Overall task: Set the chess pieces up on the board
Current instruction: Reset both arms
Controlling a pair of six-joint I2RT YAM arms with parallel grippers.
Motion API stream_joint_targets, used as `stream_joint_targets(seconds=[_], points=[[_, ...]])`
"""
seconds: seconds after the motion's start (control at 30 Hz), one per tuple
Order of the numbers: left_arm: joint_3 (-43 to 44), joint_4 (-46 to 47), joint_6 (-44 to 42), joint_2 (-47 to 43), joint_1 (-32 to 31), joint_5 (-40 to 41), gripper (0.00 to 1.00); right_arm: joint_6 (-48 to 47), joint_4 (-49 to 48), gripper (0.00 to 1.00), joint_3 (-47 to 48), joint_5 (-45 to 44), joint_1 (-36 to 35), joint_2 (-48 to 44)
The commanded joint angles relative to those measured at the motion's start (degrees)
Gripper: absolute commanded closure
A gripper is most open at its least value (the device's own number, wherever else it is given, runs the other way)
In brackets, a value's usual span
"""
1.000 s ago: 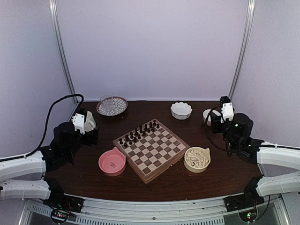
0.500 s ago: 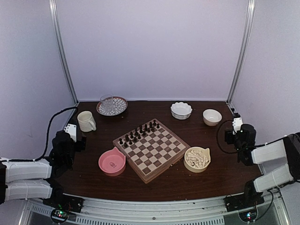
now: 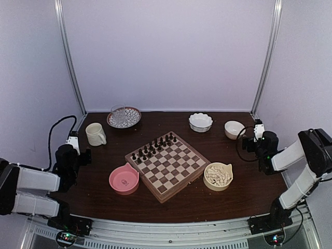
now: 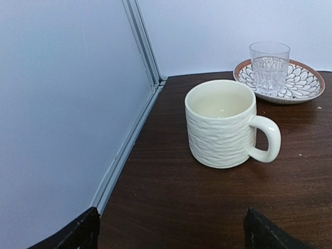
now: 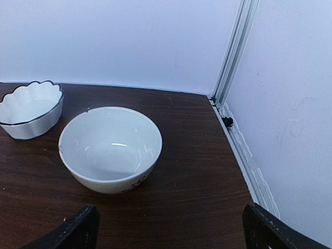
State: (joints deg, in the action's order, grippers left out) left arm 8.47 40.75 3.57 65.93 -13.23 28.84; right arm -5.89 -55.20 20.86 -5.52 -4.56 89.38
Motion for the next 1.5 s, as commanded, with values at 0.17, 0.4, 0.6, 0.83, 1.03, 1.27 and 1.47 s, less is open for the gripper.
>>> stream_joint_targets(seconds=[0.17,0.4,0.6,0.83,1.03,1.27,1.47], points=[[2.9,9.5,1.6,8.1,10.0,-18.4,0.10,2.1,1.0,0.01,1.3,-2.6,0.7,-0.3],[5.3,6.2,1.7,9.4,13.9,-22.2,0.14,2.2,1.2,0.00,1.4,-2.6,0.7,-0.3],[4.7,6.7,0.2,8.8,14.0,-19.7,0.17,2.1,1.1,0.00,1.3,-2.5,0.7,-0.3],[4.6,20.3,1.7,20.0,16.4,-31.8,0.16,2.1,1.1,0.01,1.4,-2.5,0.7,-0.3],[9.4,14.1,1.0,23.7,16.8,-35.1,0.02,2.1,1.2,0.01,1.3,-2.5,0.7,-0.2],[10.3,12.7,-0.2,23.8,16.3,-36.3,0.02,2.1,1.2,0.00,1.4,-2.5,0.6,-0.3],[10.3,12.7,-0.2,23.8,16.2,-36.3,0.02,2.2,1.2,0.00,1.4,-2.5,0.7,-0.3]])
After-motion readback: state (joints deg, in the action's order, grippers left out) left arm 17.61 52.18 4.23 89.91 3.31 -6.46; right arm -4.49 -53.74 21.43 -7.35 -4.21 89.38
